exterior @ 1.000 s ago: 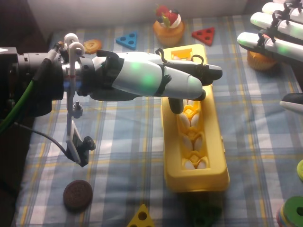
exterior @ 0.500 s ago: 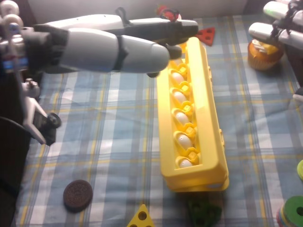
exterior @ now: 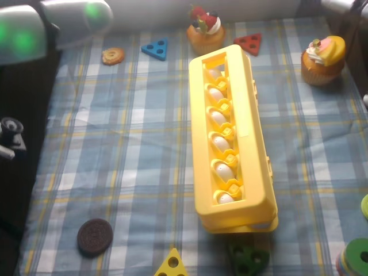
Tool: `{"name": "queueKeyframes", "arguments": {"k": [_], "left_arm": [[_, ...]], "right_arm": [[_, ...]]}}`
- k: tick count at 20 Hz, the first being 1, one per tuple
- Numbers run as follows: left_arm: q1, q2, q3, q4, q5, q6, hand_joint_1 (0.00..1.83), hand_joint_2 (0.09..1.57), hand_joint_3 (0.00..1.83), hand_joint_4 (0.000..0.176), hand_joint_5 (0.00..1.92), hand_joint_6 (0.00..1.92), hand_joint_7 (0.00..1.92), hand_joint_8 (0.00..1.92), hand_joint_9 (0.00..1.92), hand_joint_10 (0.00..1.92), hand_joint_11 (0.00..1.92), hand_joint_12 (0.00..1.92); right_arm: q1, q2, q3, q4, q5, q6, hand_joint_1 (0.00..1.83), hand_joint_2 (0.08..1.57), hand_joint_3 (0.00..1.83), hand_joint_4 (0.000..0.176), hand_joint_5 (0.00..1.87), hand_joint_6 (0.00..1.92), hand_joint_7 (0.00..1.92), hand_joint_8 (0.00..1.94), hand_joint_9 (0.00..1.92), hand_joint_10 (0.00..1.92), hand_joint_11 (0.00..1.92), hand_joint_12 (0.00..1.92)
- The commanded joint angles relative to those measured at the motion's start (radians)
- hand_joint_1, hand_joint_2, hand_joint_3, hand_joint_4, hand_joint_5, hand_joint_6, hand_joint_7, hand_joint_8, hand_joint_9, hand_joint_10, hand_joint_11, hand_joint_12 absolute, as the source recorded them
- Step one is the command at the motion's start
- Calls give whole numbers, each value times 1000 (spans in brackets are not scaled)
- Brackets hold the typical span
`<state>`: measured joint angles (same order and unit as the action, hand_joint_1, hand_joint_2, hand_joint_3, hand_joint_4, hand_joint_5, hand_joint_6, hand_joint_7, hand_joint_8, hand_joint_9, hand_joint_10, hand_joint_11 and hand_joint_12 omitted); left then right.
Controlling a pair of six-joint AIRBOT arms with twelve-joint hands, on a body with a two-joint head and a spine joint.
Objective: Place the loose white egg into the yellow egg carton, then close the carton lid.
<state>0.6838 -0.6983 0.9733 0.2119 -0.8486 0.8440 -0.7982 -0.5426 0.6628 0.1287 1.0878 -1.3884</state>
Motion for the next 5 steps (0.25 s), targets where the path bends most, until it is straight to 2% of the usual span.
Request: {"name": "queueKeyframes", "arguments": {"k": [1,2,3,4,5], "left_arm": [[11,9,-7,-69,-213,15,328,1258,0,118,0,0,0,0,0,0,0,0],[39,12,-10,-112,-279,32,352,1265,0,162,0,0,0,0,0,0,0,0],[76,12,-11,-168,-364,46,247,1283,6,173,0,0,0,0,0,0,0,0],[101,9,-11,-204,-424,55,284,1275,1,146,0,0,0,0,0,0,0,0],[135,5,-11,-251,-512,61,284,1275,1,146,0,0,0,0,0,0,0,0]], "right_arm": [[2,6,-1,16,177,-5,528,1205,0,43,0,0,0,0,0,0,0,5],[-8,8,-3,26,218,-5,482,1189,0,34,0,0,0,0,0,0,0,0],[-28,12,-6,43,272,-5,450,1173,0,34,0,0,0,0,0,0,0,0],[-43,17,-9,52,306,-4,448,1175,0,2,0,0,0,0,0,0,0,0],[-72,24,-10,59,370,9,448,1175,0,2,0,0,0,0,0,0,0,0]]}}
